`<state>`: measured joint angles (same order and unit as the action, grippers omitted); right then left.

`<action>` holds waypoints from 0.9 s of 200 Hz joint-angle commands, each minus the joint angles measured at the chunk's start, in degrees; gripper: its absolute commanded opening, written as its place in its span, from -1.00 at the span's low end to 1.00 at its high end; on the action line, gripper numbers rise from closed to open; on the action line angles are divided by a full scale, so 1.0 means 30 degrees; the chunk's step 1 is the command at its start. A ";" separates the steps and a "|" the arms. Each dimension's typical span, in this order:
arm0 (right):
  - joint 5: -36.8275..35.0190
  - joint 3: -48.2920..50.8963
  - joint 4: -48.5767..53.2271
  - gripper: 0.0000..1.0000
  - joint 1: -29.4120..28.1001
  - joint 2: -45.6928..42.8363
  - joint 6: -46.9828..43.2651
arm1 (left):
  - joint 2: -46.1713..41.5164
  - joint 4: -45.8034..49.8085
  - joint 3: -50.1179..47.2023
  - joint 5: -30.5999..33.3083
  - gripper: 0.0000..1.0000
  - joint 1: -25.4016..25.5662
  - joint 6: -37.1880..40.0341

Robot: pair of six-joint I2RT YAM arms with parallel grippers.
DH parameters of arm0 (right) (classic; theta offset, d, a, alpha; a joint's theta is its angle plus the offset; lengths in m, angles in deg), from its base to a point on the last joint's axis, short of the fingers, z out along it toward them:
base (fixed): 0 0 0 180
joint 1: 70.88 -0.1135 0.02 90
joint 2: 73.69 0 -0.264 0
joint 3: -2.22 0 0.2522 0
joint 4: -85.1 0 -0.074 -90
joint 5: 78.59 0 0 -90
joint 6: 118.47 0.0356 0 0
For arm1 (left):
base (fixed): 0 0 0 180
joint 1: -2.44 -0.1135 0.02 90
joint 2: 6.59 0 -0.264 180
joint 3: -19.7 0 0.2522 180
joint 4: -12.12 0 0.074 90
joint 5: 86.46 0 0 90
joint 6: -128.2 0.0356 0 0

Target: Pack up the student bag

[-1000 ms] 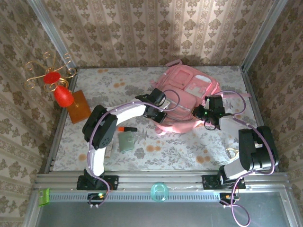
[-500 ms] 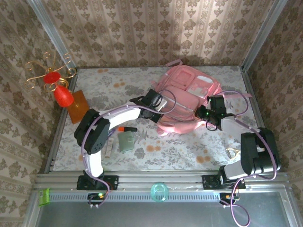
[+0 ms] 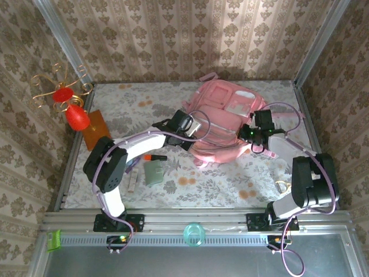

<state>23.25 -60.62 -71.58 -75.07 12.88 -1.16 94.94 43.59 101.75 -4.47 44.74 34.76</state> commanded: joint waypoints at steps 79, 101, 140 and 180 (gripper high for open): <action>0.0130 0.0164 0.0352 0.03 0.0095 -0.2626 0.0447 | -0.0711 0.0844 -0.0819 -0.1747 -1.00 0.0489 -0.2007; 0.0135 0.1492 0.0343 0.21 -0.0477 -0.4006 0.1260 | -0.0652 0.0665 -0.0625 -0.1783 -1.00 0.0886 -0.2218; -0.0501 0.3382 -0.0322 0.27 -0.1036 -0.4818 0.2026 | -0.0881 0.0643 -0.0578 -0.1859 -1.00 0.1260 -0.2343; 0.0448 0.3726 -0.2099 0.28 -0.1102 -0.3043 0.2388 | -0.1098 0.0629 -0.0769 -0.1864 -1.00 0.1755 -0.2478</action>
<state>23.47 -49.94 -72.60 -78.06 0.27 4.24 92.56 44.25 99.83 -8.73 48.59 28.70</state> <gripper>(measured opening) 0.641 0.056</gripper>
